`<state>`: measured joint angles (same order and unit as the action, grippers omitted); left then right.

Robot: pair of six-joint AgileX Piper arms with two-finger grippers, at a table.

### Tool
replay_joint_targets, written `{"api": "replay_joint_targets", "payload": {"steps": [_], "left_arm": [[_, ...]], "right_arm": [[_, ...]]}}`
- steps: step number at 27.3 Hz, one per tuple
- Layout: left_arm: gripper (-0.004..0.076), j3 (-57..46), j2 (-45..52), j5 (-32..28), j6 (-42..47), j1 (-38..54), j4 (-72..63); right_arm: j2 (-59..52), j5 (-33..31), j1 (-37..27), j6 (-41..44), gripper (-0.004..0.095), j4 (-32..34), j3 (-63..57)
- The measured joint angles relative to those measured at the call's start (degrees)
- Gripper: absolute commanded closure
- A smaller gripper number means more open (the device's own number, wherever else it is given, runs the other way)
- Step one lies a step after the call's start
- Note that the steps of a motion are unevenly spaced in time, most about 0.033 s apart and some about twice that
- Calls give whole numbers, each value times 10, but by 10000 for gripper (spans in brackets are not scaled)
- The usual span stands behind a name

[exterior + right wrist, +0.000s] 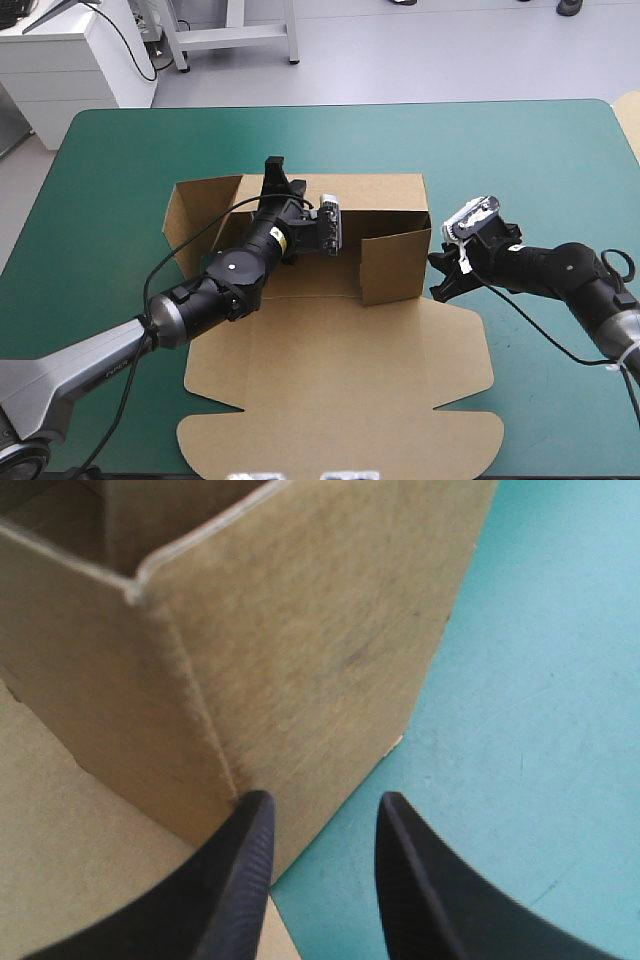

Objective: Fold the box

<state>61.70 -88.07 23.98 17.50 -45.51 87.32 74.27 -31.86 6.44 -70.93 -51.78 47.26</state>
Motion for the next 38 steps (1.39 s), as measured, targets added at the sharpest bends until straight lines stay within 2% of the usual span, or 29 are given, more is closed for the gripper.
{"api": "replay_joint_targets", "payload": {"steps": [4, 10, 14, 20, 24, 27, 34, 38], "left_arm": [[731, 0, 0, 0, -1, 0, 0], [731, 0, 0, -2, -2, 0, -1], [731, -1, 0, 1, -2, 0, -1], [731, -1, 0, 13, -2, -1, -1], [731, -1, 0, 15, -2, -1, -1], [731, -1, 0, 15, -2, -1, -1], [731, -1, -1, 15, -2, -1, -15], [731, 0, -1, 15, -5, -1, -29]], "right_arm": [[-1, -7, 0, -46, 536, -21, 0], [-1, -42, 0, -66, 525, -20, 0], [-1, -69, 0, -73, 431, -20, 0], [-2, -96, 0, -80, 400, -23, 0], [-1, -96, 2, -99, 295, -44, 0], [6, -72, 24, -106, 275, -53, 0], [19, 60, 82, -65, 275, -54, -1], [21, 94, 91, -48, 280, -53, -3]]}}
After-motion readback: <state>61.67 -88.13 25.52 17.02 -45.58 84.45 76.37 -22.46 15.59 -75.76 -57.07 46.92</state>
